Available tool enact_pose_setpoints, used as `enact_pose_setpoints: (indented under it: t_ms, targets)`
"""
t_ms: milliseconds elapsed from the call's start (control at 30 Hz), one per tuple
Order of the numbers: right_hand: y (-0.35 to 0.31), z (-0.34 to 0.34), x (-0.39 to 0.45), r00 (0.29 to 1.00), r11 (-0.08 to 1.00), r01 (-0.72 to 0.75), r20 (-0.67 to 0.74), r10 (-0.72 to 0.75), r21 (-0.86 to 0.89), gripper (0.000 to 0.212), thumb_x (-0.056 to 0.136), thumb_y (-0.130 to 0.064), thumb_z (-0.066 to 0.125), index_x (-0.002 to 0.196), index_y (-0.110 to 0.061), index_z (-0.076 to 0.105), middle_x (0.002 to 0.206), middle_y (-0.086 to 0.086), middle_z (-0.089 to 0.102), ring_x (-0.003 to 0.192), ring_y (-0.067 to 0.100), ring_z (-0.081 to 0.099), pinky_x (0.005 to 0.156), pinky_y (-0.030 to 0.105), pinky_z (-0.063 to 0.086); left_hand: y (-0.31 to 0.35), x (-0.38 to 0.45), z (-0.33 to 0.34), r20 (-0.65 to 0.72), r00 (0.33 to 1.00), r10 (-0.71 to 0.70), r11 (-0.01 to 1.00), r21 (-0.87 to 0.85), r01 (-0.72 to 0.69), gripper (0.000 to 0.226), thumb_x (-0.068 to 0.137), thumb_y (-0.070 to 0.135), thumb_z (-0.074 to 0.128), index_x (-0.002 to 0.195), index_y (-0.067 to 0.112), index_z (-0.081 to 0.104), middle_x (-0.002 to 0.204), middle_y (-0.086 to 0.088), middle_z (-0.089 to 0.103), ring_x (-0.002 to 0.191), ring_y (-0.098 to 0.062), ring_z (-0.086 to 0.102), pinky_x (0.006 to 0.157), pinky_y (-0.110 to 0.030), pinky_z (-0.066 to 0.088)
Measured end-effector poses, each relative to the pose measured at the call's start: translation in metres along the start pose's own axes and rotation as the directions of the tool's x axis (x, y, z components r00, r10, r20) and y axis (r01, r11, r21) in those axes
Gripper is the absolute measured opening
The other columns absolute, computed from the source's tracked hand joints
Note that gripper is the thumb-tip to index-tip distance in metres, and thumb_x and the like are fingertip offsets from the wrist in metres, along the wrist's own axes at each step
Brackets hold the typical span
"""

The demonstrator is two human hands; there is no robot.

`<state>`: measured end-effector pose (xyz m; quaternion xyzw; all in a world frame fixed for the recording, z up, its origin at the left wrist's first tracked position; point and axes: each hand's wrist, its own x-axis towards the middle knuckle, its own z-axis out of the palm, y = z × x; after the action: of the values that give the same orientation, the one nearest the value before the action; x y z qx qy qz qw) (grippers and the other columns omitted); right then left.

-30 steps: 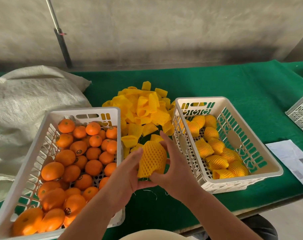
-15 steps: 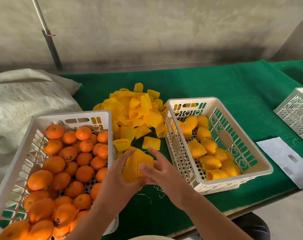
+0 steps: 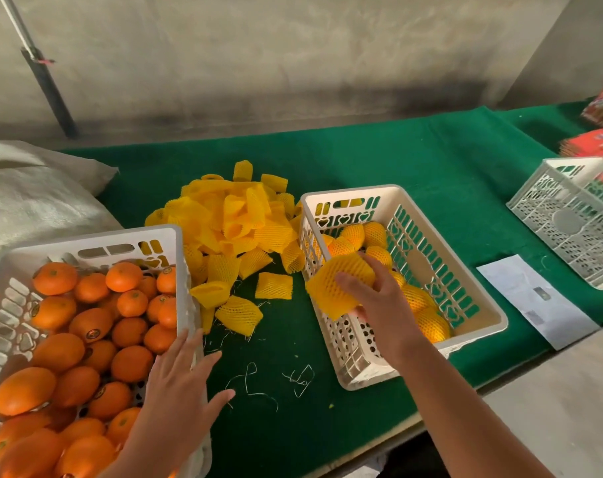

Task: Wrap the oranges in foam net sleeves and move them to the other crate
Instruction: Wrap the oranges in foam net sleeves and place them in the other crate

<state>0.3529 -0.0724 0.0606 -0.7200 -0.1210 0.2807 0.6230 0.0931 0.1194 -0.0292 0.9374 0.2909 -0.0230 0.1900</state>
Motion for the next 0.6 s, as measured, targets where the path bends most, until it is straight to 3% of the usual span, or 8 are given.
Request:
enact_pose_setpoints:
  t_ms: [67, 133, 200, 300, 367, 467, 533, 600]
  targets:
    - [-0.001, -0.025, 0.016, 0.994, 1.0, -0.018, -0.106, 0.016, -0.021, 0.07, 0.053, -0.077, 0.087, 0.115, -0.065, 0.057, 0.117, -0.008, 0.069, 0.096, 0.014, 0.076, 0.077, 0.029, 0.063, 0.002, 0.001, 0.007, -0.022, 1.0, 0.006, 1.0, -0.004, -0.006, 0.069, 0.091, 0.071, 0.055, 0.152, 0.039, 0.046, 0.173, 0.003, -0.003, 0.155, -0.017, -0.024, 0.127, -0.049, 0.004]
    - [0.008, -0.045, 0.033, 0.978, 0.997, -0.07, -0.198, 0.063, -0.03, 0.071, 0.064, -0.067, 0.087, 0.126, -0.052, 0.056, 0.123, -0.004, 0.067, 0.104, 0.022, 0.073, 0.089, 0.043, 0.063, 0.005, 0.004, 0.01, -0.069, 0.998, 0.013, 1.0, 0.013, -0.012, 0.064, 0.088, 0.069, 0.056, 0.143, 0.036, 0.058, 0.172, -0.001, 0.008, 0.157, -0.02, -0.018, 0.126, -0.046, 0.003]
    - [0.023, -0.06, 0.051, 0.957, 0.987, -0.146, -0.263, 0.122, -0.073, 0.077, 0.076, -0.057, 0.086, 0.141, -0.041, 0.05, 0.133, 0.0, 0.061, 0.116, 0.026, 0.064, 0.097, 0.052, 0.058, 0.008, 0.007, 0.012, -0.105, 0.994, 0.025, 0.998, 0.055, -0.019, 0.055, 0.082, 0.057, 0.076, 0.128, 0.028, 0.072, 0.167, -0.01, 0.028, 0.159, -0.03, -0.002, 0.123, -0.049, 0.01]
    - [0.043, -0.069, 0.074, 0.935, 0.957, -0.256, -0.289, 0.208, -0.139, 0.083, 0.08, -0.052, 0.085, 0.15, -0.032, 0.045, 0.137, 0.003, 0.052, 0.114, 0.026, 0.057, 0.079, 0.042, 0.061, 0.008, 0.015, 0.017, -0.107, 0.994, 0.008, 0.997, 0.074, 0.0, 0.048, 0.052, 0.029, 0.102, 0.095, 0.02, 0.082, 0.14, -0.023, 0.06, 0.146, -0.047, 0.034, 0.113, -0.065, 0.031]
    - [0.053, -0.066, 0.091, 0.924, 0.939, -0.309, -0.28, 0.259, -0.151, 0.083, 0.081, -0.05, 0.085, 0.15, -0.03, 0.044, 0.136, 0.004, 0.049, 0.111, 0.025, 0.056, 0.07, 0.035, 0.059, 0.002, 0.022, 0.022, -0.146, 0.987, 0.072, 0.994, 0.093, -0.059, 0.033, 0.054, 0.03, 0.094, 0.083, 0.02, 0.081, 0.126, -0.024, 0.068, 0.135, -0.051, 0.045, 0.113, -0.064, 0.03]
    - [0.062, -0.052, 0.12, 0.898, 0.921, -0.382, -0.267, 0.35, -0.076, 0.085, 0.082, -0.048, 0.086, 0.152, -0.026, 0.043, 0.137, 0.005, 0.05, 0.115, 0.029, 0.06, 0.078, 0.041, 0.065, -0.011, 0.029, 0.03, -0.211, 0.962, 0.176, 0.982, 0.1, -0.158, 0.027, 0.064, 0.037, 0.058, 0.073, 0.022, 0.079, 0.116, -0.024, 0.072, 0.128, -0.053, 0.048, 0.123, -0.049, 0.015]
    - [0.063, -0.041, 0.141, 0.881, 0.909, -0.416, -0.259, 0.396, -0.023, 0.087, 0.083, -0.05, 0.084, 0.154, -0.024, 0.041, 0.136, 0.007, 0.053, 0.113, 0.029, 0.063, 0.082, 0.043, 0.064, -0.019, 0.032, 0.035, -0.222, 0.948, 0.228, 0.973, 0.081, -0.215, 0.03, 0.068, 0.041, 0.049, 0.075, 0.028, 0.076, 0.112, -0.023, 0.073, 0.129, -0.051, 0.044, 0.127, -0.043, 0.007]
    - [0.064, -0.03, 0.162, 0.865, 0.893, -0.45, -0.249, 0.436, 0.0, 0.089, 0.084, -0.054, 0.082, 0.156, -0.025, 0.038, 0.135, 0.009, 0.057, 0.106, 0.028, 0.067, 0.073, 0.037, 0.064, -0.031, 0.037, 0.041, -0.319, 0.875, 0.364, 0.931, 0.129, -0.341, 0.018, 0.087, 0.042, 0.048, 0.088, 0.037, 0.065, 0.109, -0.02, 0.075, 0.128, -0.05, 0.045, 0.127, -0.045, 0.01]
